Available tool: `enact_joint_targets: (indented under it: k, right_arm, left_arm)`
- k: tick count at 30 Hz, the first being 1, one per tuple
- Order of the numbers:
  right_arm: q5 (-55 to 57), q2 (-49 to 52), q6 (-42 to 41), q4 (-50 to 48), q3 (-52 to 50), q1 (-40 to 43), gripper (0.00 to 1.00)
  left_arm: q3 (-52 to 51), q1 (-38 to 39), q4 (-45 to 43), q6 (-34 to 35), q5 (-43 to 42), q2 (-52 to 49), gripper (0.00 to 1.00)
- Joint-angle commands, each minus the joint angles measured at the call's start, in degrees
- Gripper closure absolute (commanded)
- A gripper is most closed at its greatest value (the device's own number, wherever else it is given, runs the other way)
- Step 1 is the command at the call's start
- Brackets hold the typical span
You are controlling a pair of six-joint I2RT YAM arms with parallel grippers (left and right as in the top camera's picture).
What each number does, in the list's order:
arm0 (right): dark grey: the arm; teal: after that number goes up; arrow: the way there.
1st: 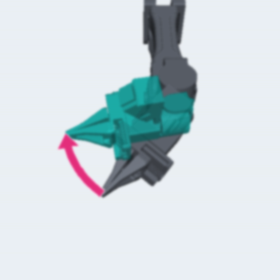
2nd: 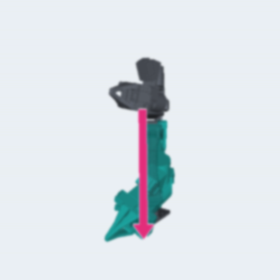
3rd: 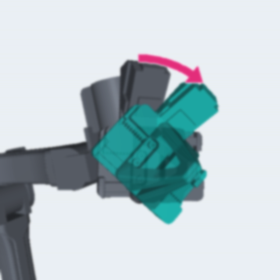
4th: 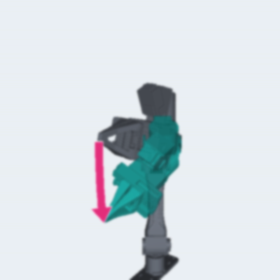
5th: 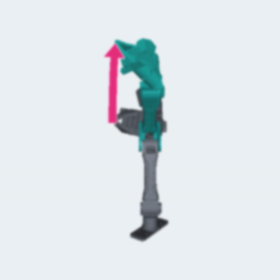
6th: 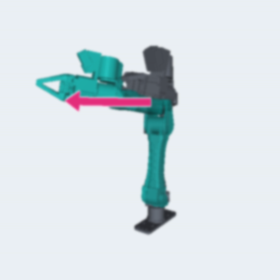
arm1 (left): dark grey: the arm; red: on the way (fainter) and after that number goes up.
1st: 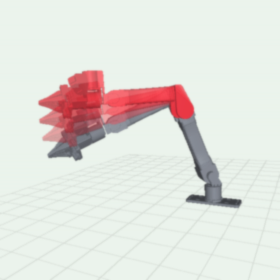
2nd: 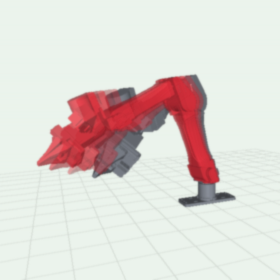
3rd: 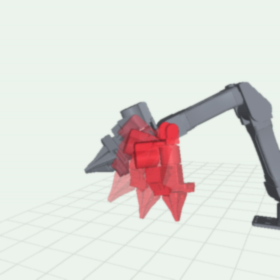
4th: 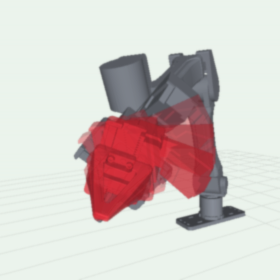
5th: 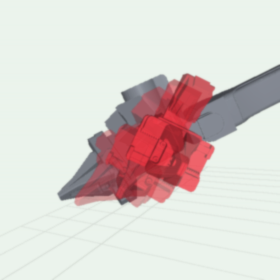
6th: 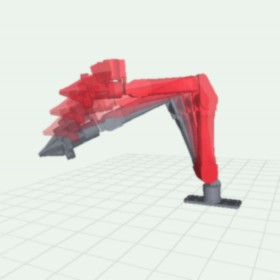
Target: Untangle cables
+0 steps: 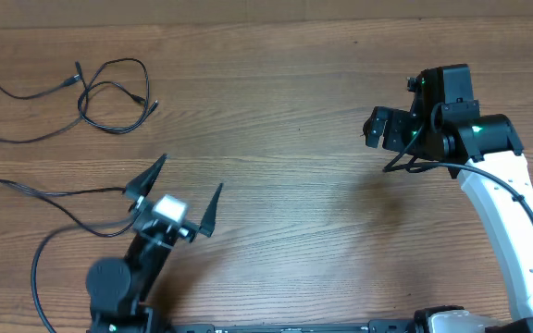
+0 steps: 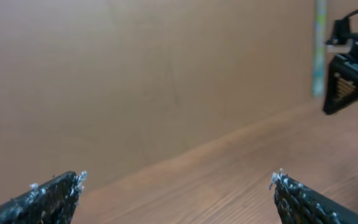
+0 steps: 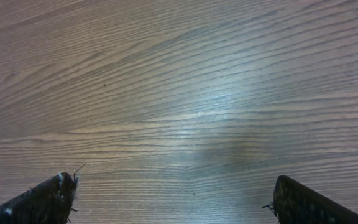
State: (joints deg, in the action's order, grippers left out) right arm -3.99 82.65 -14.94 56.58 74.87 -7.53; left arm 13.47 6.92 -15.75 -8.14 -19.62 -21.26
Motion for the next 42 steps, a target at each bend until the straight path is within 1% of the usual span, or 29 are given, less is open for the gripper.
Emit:
enact_joint_targets:
  k: [1,4,8,13,17,20,42]
  right_arm:
    - [0.7,-1.2,0.2,-0.3,1.4,0.3,0.0]
    - [0.7,-1.2,0.2,-0.3,1.4,0.3,0.0]
    - [0.7,-1.2,0.2,-0.3,1.4,0.3,0.0]
    - [0.7,-1.2,0.2,-0.3,1.4,0.3,0.0]
    - [0.7,-1.2,0.2,-0.3,1.4,0.3,0.0]
    - [0.7,-1.2,0.2,-0.3,1.4,0.3,0.0]
    - [0.7,-1.2,0.2,-0.3,1.4,0.3,0.0]
  left_arm:
    - [-7.7,-3.1,-4.6,3.0,-0.7,6.8,0.0]
    - [-12.5,-4.1,-6.1,3.3,1.2,11.6,0.0]
    - [-13.2,-4.5,1.5,5.5,7.7,17.0,0.0]
    - [-13.2,-4.6,8.1,6.0,15.9,21.1,0.0]
    - [-13.2,-5.1,13.2,5.9,17.5,21.1,0.0]
    - [-13.2,-5.5,20.9,5.9,17.6,21.1,0.0]
    - [-13.2,-5.4,20.2,6.0,17.7,21.0,0.0]
